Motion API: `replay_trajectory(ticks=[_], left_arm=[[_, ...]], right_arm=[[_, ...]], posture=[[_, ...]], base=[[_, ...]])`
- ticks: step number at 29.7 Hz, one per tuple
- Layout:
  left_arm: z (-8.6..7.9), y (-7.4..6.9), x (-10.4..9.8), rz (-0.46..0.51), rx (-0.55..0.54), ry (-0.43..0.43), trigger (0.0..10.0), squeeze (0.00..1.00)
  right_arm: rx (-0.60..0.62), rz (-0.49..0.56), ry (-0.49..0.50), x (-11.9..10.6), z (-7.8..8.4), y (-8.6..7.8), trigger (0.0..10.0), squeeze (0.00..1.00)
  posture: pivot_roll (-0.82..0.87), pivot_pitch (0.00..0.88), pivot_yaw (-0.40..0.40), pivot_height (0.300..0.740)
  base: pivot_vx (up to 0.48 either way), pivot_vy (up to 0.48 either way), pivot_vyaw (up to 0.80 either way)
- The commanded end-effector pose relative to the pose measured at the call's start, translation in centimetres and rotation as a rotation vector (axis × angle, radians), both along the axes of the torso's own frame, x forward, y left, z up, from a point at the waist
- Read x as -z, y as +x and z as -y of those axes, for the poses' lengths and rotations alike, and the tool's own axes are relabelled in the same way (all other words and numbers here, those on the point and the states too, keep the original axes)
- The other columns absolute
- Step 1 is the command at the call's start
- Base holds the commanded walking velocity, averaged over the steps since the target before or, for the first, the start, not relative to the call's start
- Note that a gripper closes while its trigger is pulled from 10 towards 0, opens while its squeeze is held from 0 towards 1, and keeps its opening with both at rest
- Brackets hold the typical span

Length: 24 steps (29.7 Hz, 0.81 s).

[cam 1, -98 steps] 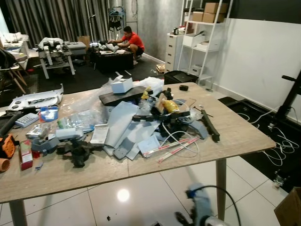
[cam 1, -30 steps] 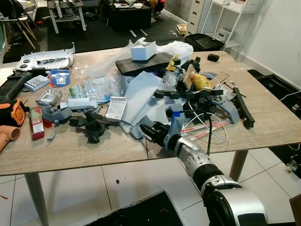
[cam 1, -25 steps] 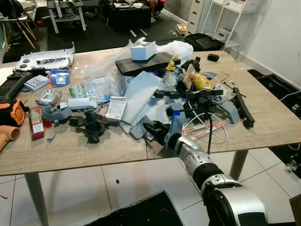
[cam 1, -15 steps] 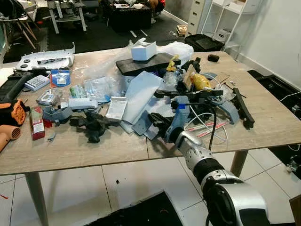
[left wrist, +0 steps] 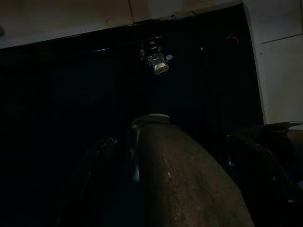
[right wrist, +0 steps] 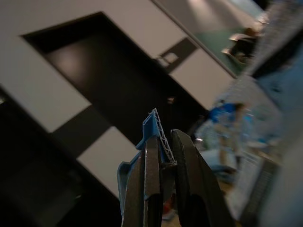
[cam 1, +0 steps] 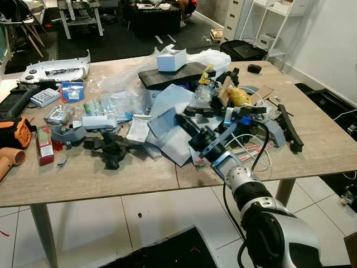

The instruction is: Picking trash to rubbish bin

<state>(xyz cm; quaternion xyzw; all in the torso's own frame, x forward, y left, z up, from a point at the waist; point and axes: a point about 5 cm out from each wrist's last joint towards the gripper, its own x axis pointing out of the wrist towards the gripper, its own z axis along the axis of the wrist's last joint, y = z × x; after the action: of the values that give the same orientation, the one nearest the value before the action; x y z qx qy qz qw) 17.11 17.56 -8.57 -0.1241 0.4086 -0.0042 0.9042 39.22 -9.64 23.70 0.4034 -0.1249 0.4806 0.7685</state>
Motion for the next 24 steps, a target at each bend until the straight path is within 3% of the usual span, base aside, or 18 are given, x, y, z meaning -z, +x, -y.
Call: replay_trajectory(ticks=[1, 4, 10, 16, 21, 22, 24], left_arm=[[0.3, -2.2, 1.1, -0.099, -0.008, -0.021, 10.0, 0.00], [0.3, -0.8, 0.6, -0.064, -0.016, -0.031, 10.0, 0.00], [0.3, 0.2, 0.1, -0.048, -0.014, -0.030, 10.0, 0.00], [0.3, 0.8, -0.1, -0.039, -0.010, -0.037, 10.0, 0.00], [0.5, 1.2, -0.3, -0.028, -0.032, -0.068, 10.0, 0.00], [0.8, 1.9, -0.7, 0.000, -0.046, -0.099, 10.0, 0.00], [0.9, 2.3, -0.8, 0.011, -0.036, -0.102, 10.0, 0.00]], right_arm=[[-0.061, 0.024, 0.020, 0.4, -0.3, -0.6, 10.0, 0.00], [-0.279, 0.145, 0.017, 1.3, -0.5, -3.4, 10.0, 0.00], [-0.392, 0.136, -0.002, 3.7, -0.8, -6.4, 10.0, 0.00], [-0.422, 0.043, -0.049, 6.8, -1.6, -8.5, 10.0, 0.00], [-0.401, -0.016, -0.187, 8.9, -2.5, -9.8, 10.0, 0.00], [-0.429, -0.032, -0.241, 9.8, -2.7, -10.7, 10.0, 0.00], [-0.422, -0.054, -0.260, 10.3, -2.7, -10.8, 10.0, 0.00]], posture=[[0.01, 0.183, -0.032, 0.740], [-0.01, 0.160, -0.028, 0.740], [-0.03, 0.134, -0.021, 0.740], [-0.05, 0.127, -0.012, 0.740], [-0.06, 0.120, -0.007, 0.740], [-0.06, 0.121, -0.006, 0.740], [-0.06, 0.119, -0.007, 0.740]], base=[[0.000, 0.000, 0.00], [0.000, 0.000, 0.00], [0.000, 0.000, 0.00], [0.000, 0.000, 0.00], [0.000, 0.000, 0.00], [0.000, 0.000, 0.00], [0.000, 0.000, 0.00]])
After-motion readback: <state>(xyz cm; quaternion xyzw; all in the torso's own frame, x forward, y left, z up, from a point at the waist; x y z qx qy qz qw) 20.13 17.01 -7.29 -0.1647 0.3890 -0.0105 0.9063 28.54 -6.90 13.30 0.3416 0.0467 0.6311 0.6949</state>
